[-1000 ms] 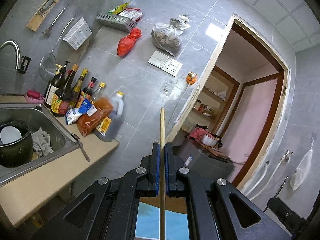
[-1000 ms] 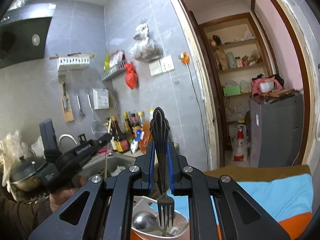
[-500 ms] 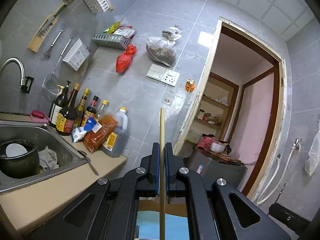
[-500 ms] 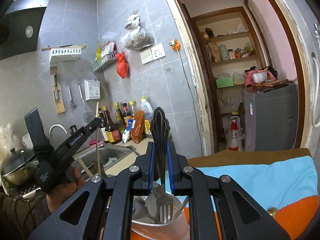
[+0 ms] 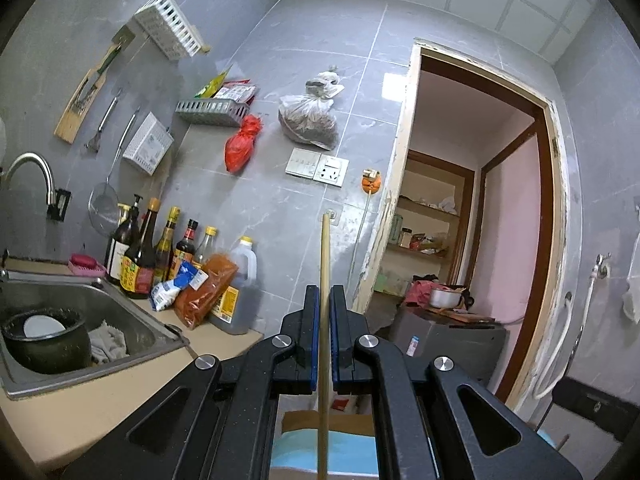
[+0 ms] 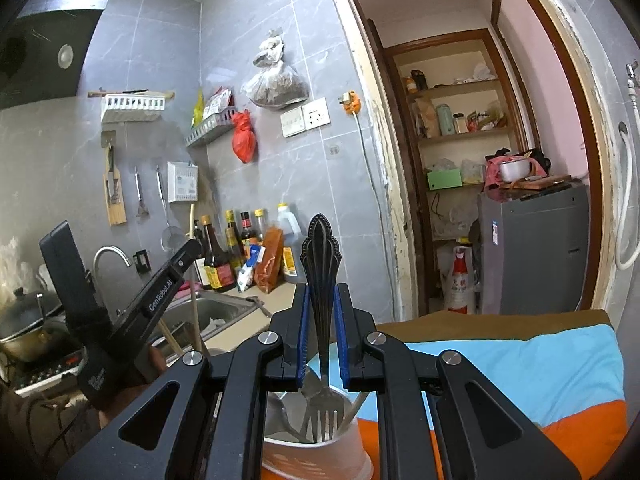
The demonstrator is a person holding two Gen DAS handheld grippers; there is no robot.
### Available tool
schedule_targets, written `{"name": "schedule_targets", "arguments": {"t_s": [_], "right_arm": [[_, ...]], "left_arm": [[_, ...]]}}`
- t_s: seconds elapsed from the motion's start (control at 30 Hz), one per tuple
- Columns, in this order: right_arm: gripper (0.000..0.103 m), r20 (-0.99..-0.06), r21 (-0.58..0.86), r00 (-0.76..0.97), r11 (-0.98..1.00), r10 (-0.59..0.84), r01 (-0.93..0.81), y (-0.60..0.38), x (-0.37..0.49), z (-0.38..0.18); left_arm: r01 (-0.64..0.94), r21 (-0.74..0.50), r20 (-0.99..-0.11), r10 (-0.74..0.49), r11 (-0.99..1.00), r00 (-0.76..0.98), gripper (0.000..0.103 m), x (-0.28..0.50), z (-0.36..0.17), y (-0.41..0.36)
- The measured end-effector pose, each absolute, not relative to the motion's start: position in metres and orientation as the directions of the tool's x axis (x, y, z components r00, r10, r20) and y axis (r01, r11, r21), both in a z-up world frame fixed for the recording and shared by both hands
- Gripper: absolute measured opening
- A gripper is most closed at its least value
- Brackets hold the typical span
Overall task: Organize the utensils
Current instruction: 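Lower the chopstick and fork into the white holder and open both tools, then move both tools back over the knife and gold spoon on the cloth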
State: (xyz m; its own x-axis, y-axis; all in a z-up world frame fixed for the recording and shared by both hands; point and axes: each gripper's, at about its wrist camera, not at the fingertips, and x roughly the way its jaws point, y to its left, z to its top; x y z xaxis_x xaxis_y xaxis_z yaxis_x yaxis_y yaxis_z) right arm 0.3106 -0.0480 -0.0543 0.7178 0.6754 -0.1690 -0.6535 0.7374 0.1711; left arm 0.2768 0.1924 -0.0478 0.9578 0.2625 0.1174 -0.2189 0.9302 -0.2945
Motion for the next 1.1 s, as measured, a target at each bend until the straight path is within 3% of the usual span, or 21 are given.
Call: {"name": "schedule_targets", "arguments": {"t_s": [0.33, 0.37, 0.5, 0.63, 0.67, 0.7, 0.77, 0.8, 0.9, 1.03, 1.1], "right_arm": [[0.013, -0.194, 0.189, 0.688, 0.715, 0.699, -0.673, -0.047, 0.311, -0.060], [0.013, -0.203, 0.194, 0.682, 0.712, 0.702, -0.675, -0.048, 0.311, -0.061], [0.023, -0.212, 0.216, 0.672, 0.704, 0.710, -0.676, -0.052, 0.311, -0.061], [0.024, -0.204, 0.233, 0.668, 0.699, 0.715, -0.677, -0.060, 0.310, -0.052], [0.025, -0.204, 0.235, 0.670, 0.700, 0.714, -0.674, -0.062, 0.310, -0.051], [0.029, -0.203, 0.237, 0.675, 0.704, 0.710, -0.669, -0.066, 0.309, -0.048], [0.043, -0.200, 0.238, 0.689, 0.717, 0.697, -0.656, -0.075, 0.309, -0.043], [0.055, -0.198, 0.241, 0.699, 0.726, 0.687, -0.645, -0.081, 0.309, -0.040], [0.068, -0.199, 0.248, 0.723, 0.747, 0.662, -0.616, -0.101, 0.311, -0.033], [0.095, -0.200, 0.232, 0.757, 0.780, 0.622, -0.581, -0.129, 0.312, -0.025], [0.103, -0.199, 0.220, 0.776, 0.799, 0.598, -0.560, -0.145, 0.312, -0.023]], "left_arm": [[-0.206, -0.239, 0.036, 0.220, 0.949, 0.975, 0.004, 0.270, -0.056, 0.191], [-0.203, -0.241, 0.023, 0.215, 0.949, 0.976, 0.007, 0.269, -0.056, 0.191], [-0.182, -0.295, -0.040, 0.178, 0.938, 0.983, 0.036, 0.264, -0.054, 0.194], [-0.184, -0.310, -0.099, 0.160, 0.933, 0.982, 0.048, 0.258, -0.046, 0.188], [-0.186, -0.302, -0.113, 0.159, 0.935, 0.981, 0.057, 0.257, -0.042, 0.183], [-0.188, -0.297, -0.119, 0.159, 0.936, 0.980, 0.068, 0.255, -0.039, 0.179], [-0.185, -0.287, -0.134, 0.152, 0.940, 0.979, 0.078, 0.252, -0.032, 0.168], [-0.181, -0.285, -0.140, 0.146, 0.941, 0.979, 0.081, 0.252, -0.031, 0.165], [-0.167, -0.262, -0.168, 0.126, 0.951, 0.978, 0.092, 0.250, -0.022, 0.146], [-0.142, -0.233, -0.175, 0.103, 0.962, 0.979, 0.098, 0.247, -0.014, 0.117], [-0.129, -0.219, -0.177, 0.091, 0.967, 0.980, 0.099, 0.246, -0.012, 0.105]]}}
